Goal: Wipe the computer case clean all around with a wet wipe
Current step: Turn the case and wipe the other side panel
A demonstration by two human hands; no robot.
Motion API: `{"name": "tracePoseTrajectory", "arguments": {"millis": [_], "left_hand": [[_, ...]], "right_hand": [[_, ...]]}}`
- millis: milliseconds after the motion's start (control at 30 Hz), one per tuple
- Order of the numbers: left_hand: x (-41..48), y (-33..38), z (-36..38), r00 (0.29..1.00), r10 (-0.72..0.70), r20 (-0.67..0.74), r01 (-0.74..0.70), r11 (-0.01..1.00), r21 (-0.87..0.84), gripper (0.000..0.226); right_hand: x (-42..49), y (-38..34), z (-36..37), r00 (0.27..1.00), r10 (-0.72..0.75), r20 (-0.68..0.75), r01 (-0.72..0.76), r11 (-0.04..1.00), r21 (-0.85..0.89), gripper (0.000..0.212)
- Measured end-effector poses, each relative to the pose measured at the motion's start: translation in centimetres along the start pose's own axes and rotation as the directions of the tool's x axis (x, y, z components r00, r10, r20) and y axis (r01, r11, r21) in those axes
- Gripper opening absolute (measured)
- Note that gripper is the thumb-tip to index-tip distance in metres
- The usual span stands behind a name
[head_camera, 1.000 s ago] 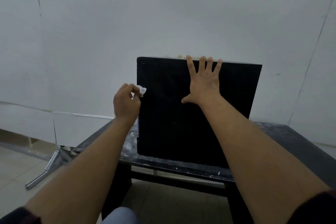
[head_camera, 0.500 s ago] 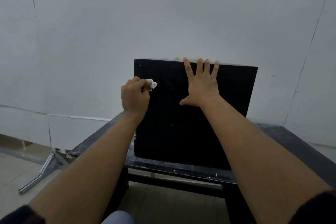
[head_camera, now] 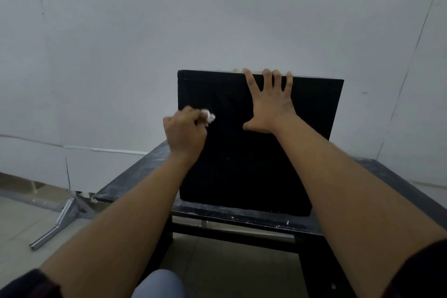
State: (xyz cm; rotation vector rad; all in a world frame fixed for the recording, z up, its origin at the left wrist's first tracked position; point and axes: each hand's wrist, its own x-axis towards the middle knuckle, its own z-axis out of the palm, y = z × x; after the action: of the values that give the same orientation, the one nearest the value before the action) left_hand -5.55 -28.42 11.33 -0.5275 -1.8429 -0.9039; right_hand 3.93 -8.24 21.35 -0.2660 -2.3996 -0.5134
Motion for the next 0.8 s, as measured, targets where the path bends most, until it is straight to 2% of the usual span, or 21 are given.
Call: {"name": "tracePoseTrajectory", "arguments": {"millis": [67,167,267,333,367,467,533,600,700,800], "left_hand": [[2.1,0.3,-0.2,0.999,-0.015,-0.029,0.014,0.999,-0.031,0.013],[1.5,-0.2,-0.1,0.995,0.090,0.032,-0.089,0.996,-0.014,0.012],[-3.8,-0.9,1.2,0.946,0.241,0.216,-0.257,0.965,0.049,0.016],[-7.5,-1.1,2.1,0.920,0.217,0.327,-0.248,0.967,0.058,0.024],[-8.6,-1.0,2.3,0.922,0.188,0.339,-0.221,0.973,0.062,0.026],[-7.6,0.1,2.0,0.950,0.175,0.258,-0.199,0.977,0.071,0.018],[-4.4,1.0,1.5,0.989,0.109,0.101,-0.114,0.992,0.048,0.016],[-0.9,1.7,1.0,1.000,0.015,0.010,-0.015,1.000,0.016,0.015],[1.1,1.5,0.7,0.998,0.057,0.010,-0.057,0.998,-0.001,0.011],[-2.5,0.3,1.5,0.983,0.154,0.102,-0.157,0.987,0.023,0.012]], "right_hand": [[0.1,0.0,0.2,1.000,0.005,0.001,-0.005,1.000,0.014,0.147],[0.1,0.0,0.3,1.000,0.005,-0.010,-0.004,0.999,0.048,0.139],[0.1,0.0,0.4,0.999,0.008,-0.031,-0.006,0.998,0.061,0.135],[0.1,-0.1,0.5,0.999,0.007,-0.034,-0.005,0.998,0.064,0.134],[0.1,-0.2,0.6,0.999,0.006,-0.035,-0.003,0.998,0.070,0.134],[0.2,0.0,0.6,0.999,0.002,-0.049,0.002,0.997,0.076,0.132],[0.2,0.0,0.5,0.999,-0.006,-0.051,0.010,0.996,0.087,0.130],[0.2,0.1,0.6,0.998,-0.008,-0.059,0.014,0.994,0.106,0.127],[0.1,0.3,0.6,0.997,-0.016,-0.074,0.027,0.989,0.147,0.123],[0.0,0.4,0.4,0.997,-0.023,-0.075,0.035,0.986,0.166,0.122]]}}
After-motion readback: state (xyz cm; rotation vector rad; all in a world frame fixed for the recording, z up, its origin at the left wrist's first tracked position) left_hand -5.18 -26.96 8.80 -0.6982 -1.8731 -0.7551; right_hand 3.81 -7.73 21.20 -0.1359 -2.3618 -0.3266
